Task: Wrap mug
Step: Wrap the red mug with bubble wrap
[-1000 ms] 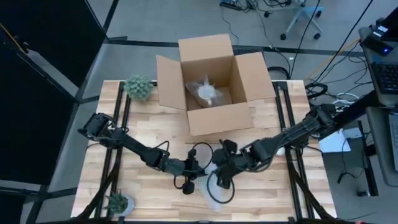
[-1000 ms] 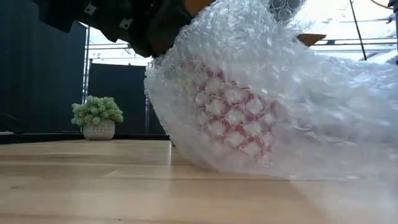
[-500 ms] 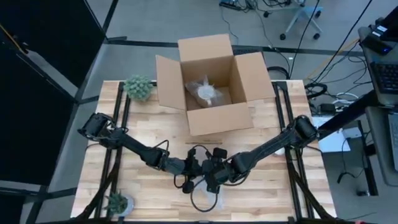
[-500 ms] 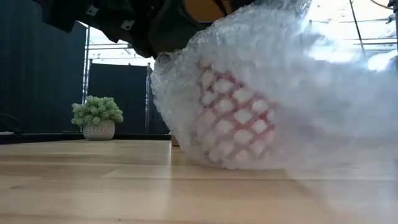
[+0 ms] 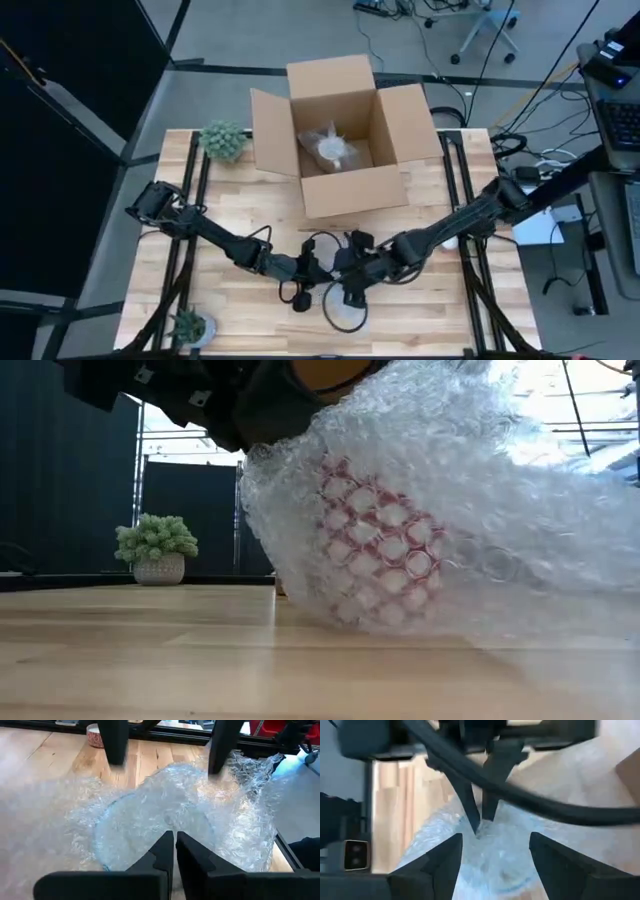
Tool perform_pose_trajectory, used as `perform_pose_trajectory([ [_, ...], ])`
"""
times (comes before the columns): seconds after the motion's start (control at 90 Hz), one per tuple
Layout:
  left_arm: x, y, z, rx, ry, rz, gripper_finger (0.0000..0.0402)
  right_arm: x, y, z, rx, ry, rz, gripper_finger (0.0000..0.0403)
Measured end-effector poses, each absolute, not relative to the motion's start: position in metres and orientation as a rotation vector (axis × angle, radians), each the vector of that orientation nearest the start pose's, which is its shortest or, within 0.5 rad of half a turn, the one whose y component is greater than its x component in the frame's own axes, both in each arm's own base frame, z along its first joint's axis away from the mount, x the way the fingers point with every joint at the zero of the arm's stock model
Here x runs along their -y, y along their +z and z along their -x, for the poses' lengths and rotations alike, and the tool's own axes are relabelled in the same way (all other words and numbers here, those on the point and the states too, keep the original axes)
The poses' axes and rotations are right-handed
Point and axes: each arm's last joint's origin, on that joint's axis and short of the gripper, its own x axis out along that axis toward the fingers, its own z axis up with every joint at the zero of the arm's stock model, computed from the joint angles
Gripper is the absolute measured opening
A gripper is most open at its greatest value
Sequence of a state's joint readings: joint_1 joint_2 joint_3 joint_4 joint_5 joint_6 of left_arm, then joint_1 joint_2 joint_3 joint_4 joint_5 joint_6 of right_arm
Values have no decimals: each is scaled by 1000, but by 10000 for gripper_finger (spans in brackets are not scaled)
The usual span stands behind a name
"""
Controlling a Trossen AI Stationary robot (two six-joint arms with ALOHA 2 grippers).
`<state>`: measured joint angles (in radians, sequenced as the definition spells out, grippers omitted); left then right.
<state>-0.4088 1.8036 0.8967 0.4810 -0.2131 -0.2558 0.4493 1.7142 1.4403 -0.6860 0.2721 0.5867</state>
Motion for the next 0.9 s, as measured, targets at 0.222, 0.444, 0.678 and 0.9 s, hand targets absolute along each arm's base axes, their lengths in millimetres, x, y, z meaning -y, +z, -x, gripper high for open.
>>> perform_pose_trajectory([
  [0.222,140,165,-339,-426,-140,121,11,-143,282,-318,-924,-293,-246,219],
  [0.444,140,165,-339,-424,-140,122,11,-156,227,-347,-1009,-306,-169,219],
  [0.678,140,167,-340,-414,-130,124,11,-157,181,-365,-1079,-383,-90,219],
  [0.9,141,171,-337,-413,-146,126,11,-160,189,-360,-1039,-362,-46,219],
])
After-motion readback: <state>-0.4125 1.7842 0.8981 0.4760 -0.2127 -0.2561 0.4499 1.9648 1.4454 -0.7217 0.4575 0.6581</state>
